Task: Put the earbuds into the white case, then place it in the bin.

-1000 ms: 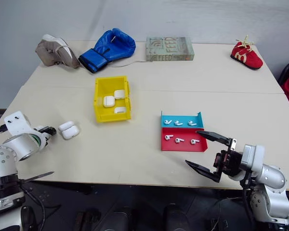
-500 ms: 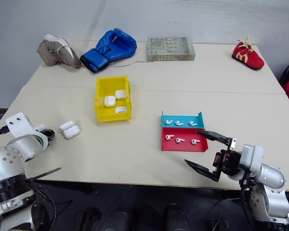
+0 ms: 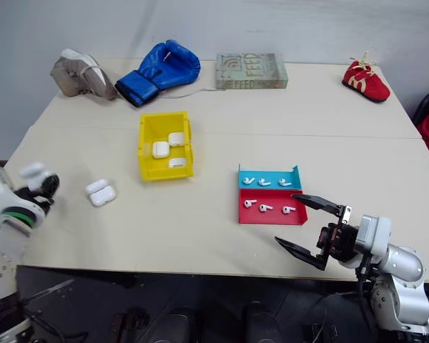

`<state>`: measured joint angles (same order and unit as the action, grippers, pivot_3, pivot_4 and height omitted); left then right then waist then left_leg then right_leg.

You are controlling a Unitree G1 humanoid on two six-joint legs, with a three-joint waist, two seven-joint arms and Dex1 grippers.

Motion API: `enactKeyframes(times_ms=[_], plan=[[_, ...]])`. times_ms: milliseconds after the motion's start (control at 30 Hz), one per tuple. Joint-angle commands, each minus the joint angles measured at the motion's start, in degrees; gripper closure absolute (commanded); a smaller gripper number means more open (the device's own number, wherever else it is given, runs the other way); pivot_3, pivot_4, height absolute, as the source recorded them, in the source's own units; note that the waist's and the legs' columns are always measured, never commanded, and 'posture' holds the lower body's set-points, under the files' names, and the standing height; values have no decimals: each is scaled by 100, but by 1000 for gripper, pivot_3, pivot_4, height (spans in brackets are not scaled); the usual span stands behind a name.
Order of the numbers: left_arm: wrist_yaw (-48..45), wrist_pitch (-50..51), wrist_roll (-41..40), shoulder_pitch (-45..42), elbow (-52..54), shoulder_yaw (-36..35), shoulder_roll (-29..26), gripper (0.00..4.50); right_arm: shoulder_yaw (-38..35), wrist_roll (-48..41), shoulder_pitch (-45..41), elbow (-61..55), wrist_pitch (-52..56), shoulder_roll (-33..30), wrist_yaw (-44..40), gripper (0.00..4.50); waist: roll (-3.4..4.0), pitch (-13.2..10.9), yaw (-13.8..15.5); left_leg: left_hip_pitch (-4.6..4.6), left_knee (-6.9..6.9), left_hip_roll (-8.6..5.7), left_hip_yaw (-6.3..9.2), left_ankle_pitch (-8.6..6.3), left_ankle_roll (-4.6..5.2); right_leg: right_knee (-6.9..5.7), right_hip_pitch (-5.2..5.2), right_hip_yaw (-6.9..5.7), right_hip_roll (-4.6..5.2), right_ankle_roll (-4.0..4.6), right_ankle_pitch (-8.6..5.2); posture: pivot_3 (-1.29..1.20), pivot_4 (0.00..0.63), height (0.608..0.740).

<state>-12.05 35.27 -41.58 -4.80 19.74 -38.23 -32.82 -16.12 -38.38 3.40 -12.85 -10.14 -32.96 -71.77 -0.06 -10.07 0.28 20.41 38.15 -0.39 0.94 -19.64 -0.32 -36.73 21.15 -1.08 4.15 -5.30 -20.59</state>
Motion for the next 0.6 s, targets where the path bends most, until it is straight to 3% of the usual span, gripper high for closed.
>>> enactKeyframes(times_ms=[33,200,300,500,600], plan=[[-2082,-885,-405,4,401,520,-137,1719,-405,-282,107,-425,361,-357,196,0,5,0,64,0,-2,0,1,0,1,10,-5,-1,1,0,0,0,150,740],[-3454,-1354,-514,-536,154,1631,147,1719,-762,-397,523,-637,892,-826,254,0,4,-1,101,-2,-8,1,9,-3,10,40,-25,-10,-2,1,0,0,150,740],[-3932,-1618,-570,-833,-24,2215,608,1719,-1129,-389,1031,-797,998,-855,370,0,11,3,104,-1,-12,1,6,-8,19,43,-25,-11,-4,-2,1,0,150,740],[-5073,-2163,-216,-1181,-737,3428,1410,1719,-2150,180,2539,-700,916,-584,750,0,9,1,111,-8,-7,2,6,-13,28,67,-52,-16,-15,-8,4,0,150,740],[-5436,-2434,-51,-1237,-1063,3771,1661,1719,-2374,1304,3021,-370,942,-668,1399,0,8,1,74,-16,-5,2,-3,-15,32,75,-63,-3,-20,-10,5,0,150,740]])
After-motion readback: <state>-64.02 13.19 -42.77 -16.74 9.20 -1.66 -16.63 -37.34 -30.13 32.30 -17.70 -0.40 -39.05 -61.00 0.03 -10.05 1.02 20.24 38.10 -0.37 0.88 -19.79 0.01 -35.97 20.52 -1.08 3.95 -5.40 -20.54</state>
